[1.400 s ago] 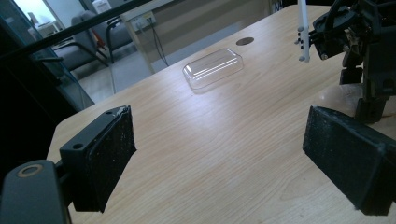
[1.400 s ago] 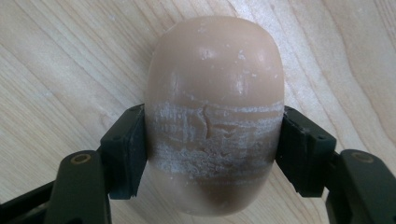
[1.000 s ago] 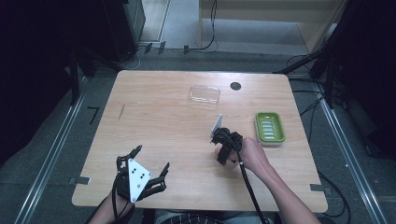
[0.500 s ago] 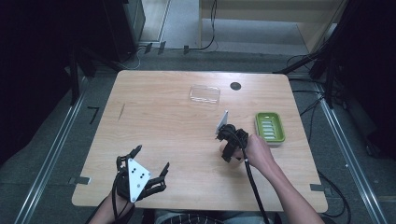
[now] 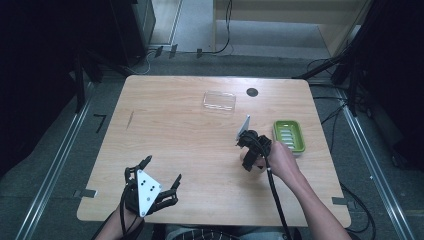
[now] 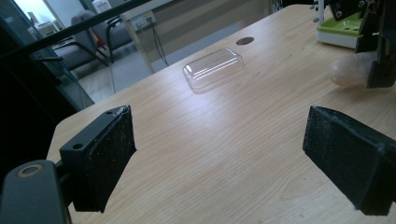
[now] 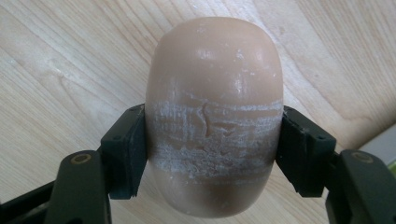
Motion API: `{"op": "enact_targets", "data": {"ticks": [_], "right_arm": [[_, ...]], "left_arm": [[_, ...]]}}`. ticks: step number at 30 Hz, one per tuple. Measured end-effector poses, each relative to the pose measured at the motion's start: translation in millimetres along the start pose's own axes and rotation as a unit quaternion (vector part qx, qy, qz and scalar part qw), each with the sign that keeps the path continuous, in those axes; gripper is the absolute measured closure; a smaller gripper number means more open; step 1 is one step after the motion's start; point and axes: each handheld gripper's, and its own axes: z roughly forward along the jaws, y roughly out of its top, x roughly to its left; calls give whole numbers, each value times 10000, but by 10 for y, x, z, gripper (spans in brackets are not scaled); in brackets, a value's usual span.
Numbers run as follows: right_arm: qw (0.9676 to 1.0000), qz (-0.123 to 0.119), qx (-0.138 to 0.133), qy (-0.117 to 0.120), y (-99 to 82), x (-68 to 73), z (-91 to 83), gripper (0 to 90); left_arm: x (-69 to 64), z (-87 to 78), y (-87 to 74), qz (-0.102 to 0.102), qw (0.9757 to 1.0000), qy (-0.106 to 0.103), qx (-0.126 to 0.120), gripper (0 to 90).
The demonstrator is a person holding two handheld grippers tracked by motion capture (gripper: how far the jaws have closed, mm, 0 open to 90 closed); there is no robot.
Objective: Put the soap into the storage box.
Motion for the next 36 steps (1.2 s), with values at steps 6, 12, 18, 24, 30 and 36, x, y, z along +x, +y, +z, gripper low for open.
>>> {"op": "enact_targets", "data": {"ticks": [6, 12, 18, 24, 30, 36], "right_arm": [[10000, 82, -25, -10, -32, -57, -43, 332], [9998, 188, -35, -22, -80, -129, -109, 332], [9996, 283, -60, -42, -130, -217, -163, 332], [9991, 401, -101, -51, -175, -298, -203, 332], [9985, 529, -125, -36, -219, -391, -229, 332], [9974, 693, -180, -28, -267, -500, -260, 332]], "left_arm": [[3, -2, 0, -14, 10000, 3, -5, 99], [3, -3, 0, -3, 10000, 2, -8, 98], [3, -2, 0, -9, 10000, 4, -10, 98], [2, -2, 0, 2, 10000, 3, -8, 98], [2, -2, 0, 1, 10000, 4, -7, 98], [2, -1, -1, -7, 10000, 5, -5, 98]]}}
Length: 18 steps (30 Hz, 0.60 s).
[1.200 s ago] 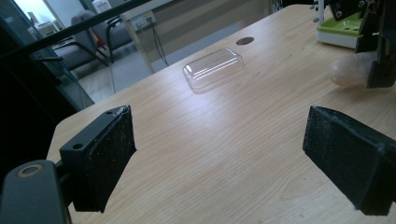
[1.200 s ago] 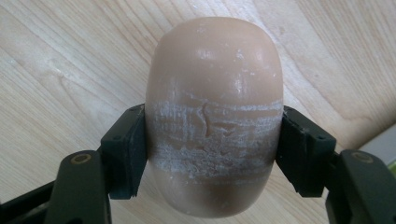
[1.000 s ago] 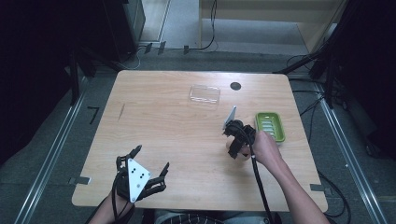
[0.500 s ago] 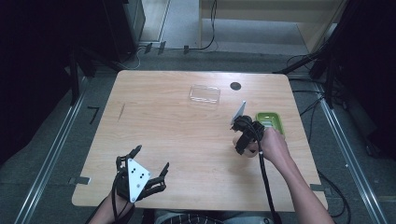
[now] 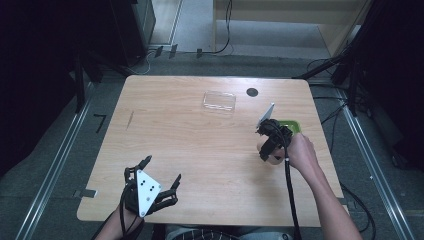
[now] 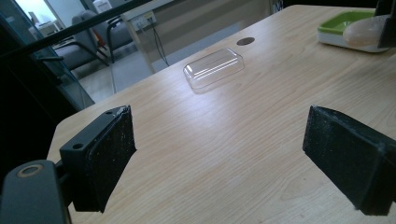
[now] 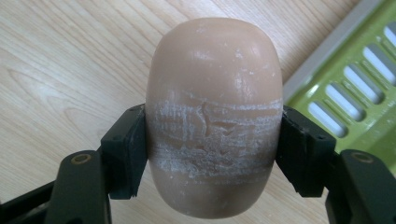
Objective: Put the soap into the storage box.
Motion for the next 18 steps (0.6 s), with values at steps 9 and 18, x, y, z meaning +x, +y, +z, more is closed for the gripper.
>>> {"op": "enact_targets", "data": {"ticks": [9, 18], "right_arm": [[9997, 226, -118, -23, -38, -150, -48, 332], [9989, 437, -166, -33, -52, -289, -57, 333]], "left_arm": [[-2, 0, 1, 18, 10000, 1, -1, 98], [-3, 1, 1, 2, 10000, 4, 0, 98]]}}
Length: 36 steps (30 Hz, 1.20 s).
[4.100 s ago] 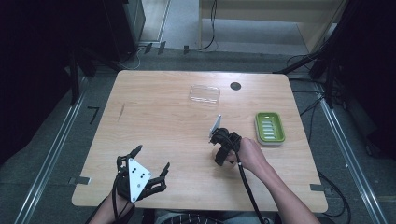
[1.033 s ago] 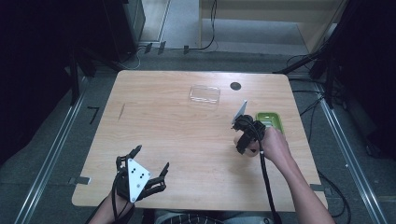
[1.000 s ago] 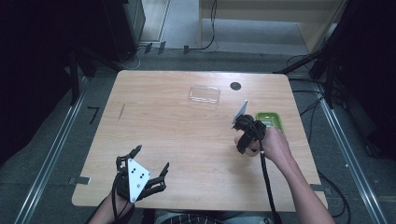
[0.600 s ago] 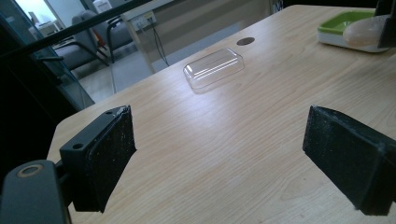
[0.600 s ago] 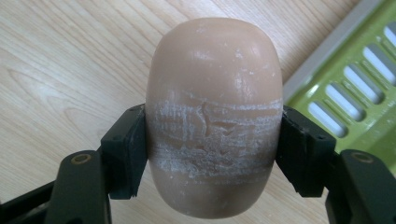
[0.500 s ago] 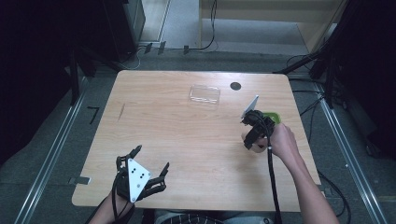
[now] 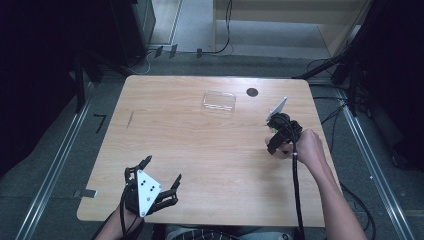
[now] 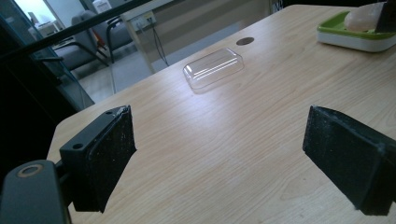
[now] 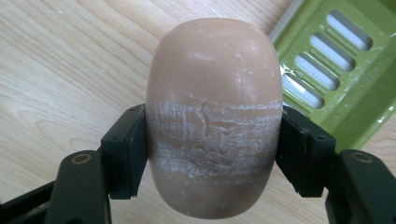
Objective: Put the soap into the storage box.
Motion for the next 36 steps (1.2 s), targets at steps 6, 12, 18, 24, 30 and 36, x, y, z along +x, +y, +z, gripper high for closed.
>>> {"op": "enact_targets", "data": {"ticks": [6, 12, 18, 24, 30, 36], "right_arm": [[9999, 149, -32, -9, 15, -98, 3, 333], [9995, 326, -36, 6, 22, -207, 32, 333], [9988, 488, -92, 21, 38, -323, 50, 333], [9977, 676, -64, 15, 62, -428, 93, 333], [9965, 832, -67, -24, 92, -483, 133, 333], [9954, 946, -113, -67, 125, -526, 145, 333]], "left_arm": [[-2, 3, 1, 1, 10000, -6, 5, 98], [-3, 8, 3, 0, 10000, -16, 2, 99], [-6, 12, 3, -7, 10000, -21, -5, 99], [-6, 14, 4, -4, 10000, -23, -3, 98], [-7, 15, 5, -7, 10000, -24, 1, 98], [-9, 15, 5, 17, 10000, -32, 15, 98]]}}
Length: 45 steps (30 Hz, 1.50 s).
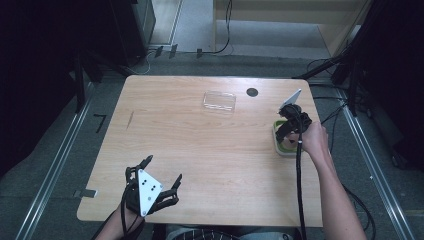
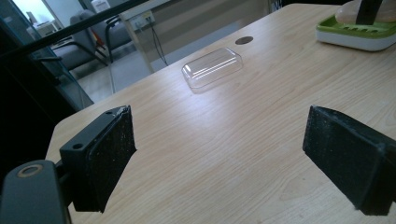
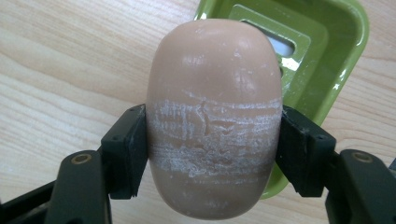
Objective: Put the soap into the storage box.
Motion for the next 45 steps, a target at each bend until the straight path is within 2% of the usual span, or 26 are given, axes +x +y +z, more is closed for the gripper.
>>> {"op": "enact_targets", "data": {"ticks": [23, 30, 34, 45], "right_arm": [[9985, 530, -95, 9, 54, -139, 94, 334], [9977, 660, -114, -49, 56, -174, 123, 334], [9974, 721, -98, -8, 58, -192, 158, 333], [9962, 862, -38, -109, 77, -189, 233, 334]], "left_arm": [[3, -1, -2, -1, 10000, 4, 7, 99], [3, -3, -3, 0, 10000, 6, -3, 98], [0, -6, -3, 16, 10000, 6, -5, 99], [-2, -8, -3, 31, 10000, 7, -7, 98]]}}
